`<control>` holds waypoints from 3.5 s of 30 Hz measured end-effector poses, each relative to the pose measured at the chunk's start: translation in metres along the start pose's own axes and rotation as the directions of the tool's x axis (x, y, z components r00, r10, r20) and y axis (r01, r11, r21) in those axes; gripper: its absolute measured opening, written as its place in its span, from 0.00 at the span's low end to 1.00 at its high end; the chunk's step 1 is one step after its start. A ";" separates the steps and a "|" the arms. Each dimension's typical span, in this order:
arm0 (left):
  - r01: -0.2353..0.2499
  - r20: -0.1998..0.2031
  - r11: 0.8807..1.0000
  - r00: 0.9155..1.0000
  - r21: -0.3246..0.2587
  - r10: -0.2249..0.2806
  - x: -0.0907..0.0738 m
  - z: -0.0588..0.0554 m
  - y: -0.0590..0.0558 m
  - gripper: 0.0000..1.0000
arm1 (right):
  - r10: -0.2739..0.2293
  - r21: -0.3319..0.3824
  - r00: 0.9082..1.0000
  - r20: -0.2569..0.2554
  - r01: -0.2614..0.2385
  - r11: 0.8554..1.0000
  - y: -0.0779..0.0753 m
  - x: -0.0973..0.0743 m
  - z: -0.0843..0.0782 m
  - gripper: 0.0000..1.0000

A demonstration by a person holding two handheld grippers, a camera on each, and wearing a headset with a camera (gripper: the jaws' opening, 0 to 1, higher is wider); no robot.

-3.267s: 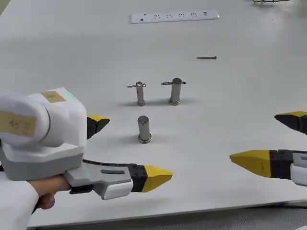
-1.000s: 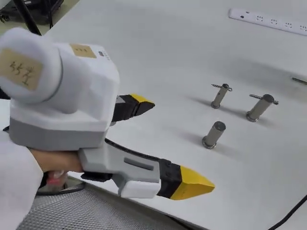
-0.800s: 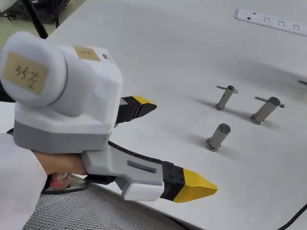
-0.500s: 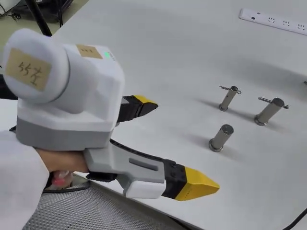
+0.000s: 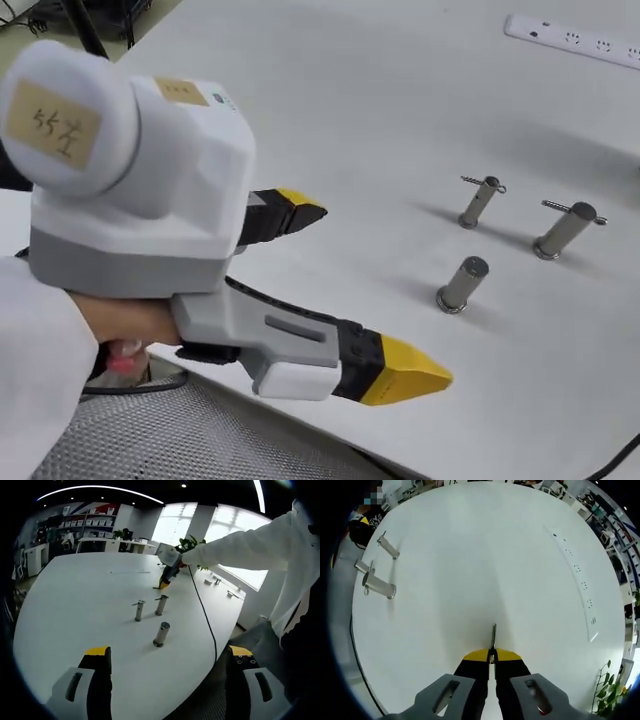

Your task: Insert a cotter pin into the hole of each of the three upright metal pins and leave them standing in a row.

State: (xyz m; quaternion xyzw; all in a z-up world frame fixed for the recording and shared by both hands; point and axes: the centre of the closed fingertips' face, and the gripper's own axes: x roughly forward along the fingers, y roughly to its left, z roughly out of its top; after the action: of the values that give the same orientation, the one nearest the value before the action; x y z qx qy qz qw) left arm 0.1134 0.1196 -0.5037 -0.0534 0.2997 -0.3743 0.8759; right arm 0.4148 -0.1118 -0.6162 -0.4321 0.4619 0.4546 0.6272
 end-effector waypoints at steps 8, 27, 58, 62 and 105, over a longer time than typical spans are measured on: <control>0.011 -0.005 1.000 1.000 -0.024 -0.011 -0.002 -0.005 0.002 0.94 | -0.005 0.012 1.000 0.030 0.005 1.000 0.008 -0.002 0.003 0.00; 0.049 0.007 0.999 0.999 -0.024 -0.049 0.006 0.002 -0.011 0.88 | -0.057 -0.162 0.965 0.257 0.102 0.981 0.062 -0.076 0.047 0.00; 0.216 0.156 0.937 0.971 -0.273 -0.179 0.036 0.061 -0.016 0.44 | 0.024 -0.402 0.839 0.544 0.236 0.885 0.234 -0.153 0.122 0.00; 0.253 0.169 0.922 0.963 -0.293 -0.211 0.041 0.067 -0.023 0.32 | 0.042 -0.423 0.834 0.550 0.235 0.875 0.249 -0.152 0.126 0.00; 0.288 0.112 0.887 0.958 -0.362 -0.265 0.051 0.057 -0.037 0.00 | 0.071 -0.460 0.827 0.558 0.237 0.856 0.281 -0.155 0.135 0.00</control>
State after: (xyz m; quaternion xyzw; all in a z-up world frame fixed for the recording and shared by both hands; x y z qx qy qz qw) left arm 0.1498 0.0502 -0.4702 -0.2725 0.3288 -0.4294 0.7958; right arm 0.1428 0.0519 -0.4731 -0.4516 0.1022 0.6368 0.6165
